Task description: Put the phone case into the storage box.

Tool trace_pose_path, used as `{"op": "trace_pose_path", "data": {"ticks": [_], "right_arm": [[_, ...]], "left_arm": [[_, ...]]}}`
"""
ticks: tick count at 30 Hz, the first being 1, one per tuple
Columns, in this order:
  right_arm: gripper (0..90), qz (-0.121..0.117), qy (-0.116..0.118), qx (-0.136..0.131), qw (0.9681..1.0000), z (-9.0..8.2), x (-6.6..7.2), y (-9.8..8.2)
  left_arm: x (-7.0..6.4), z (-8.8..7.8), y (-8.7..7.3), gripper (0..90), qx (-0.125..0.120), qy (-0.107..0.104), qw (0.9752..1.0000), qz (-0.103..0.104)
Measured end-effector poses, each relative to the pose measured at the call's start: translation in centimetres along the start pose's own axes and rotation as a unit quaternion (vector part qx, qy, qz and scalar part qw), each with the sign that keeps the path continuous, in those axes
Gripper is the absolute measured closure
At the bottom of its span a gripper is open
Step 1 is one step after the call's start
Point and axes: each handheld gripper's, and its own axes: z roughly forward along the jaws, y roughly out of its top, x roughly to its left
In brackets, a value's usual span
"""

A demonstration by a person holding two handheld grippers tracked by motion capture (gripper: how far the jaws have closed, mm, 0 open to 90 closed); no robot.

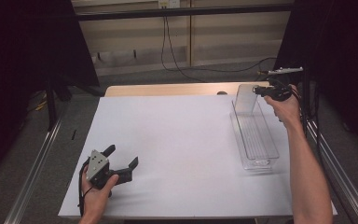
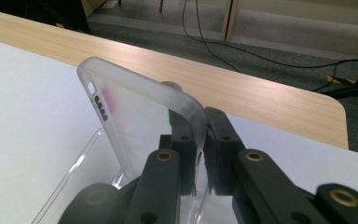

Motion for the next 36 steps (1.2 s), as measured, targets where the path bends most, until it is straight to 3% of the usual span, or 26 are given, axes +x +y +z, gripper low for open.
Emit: {"op": "trace_pose_path", "data": {"ticks": [36], "right_arm": [[79.5, 0.022, 0.006, -0.005, 0.9997, 0.36, -0.38, 0.20]], "left_arm": [[0.12, 0.01, 0.03, 3.8, 0.000, 0.003, 1.0000, 0.003]]}}
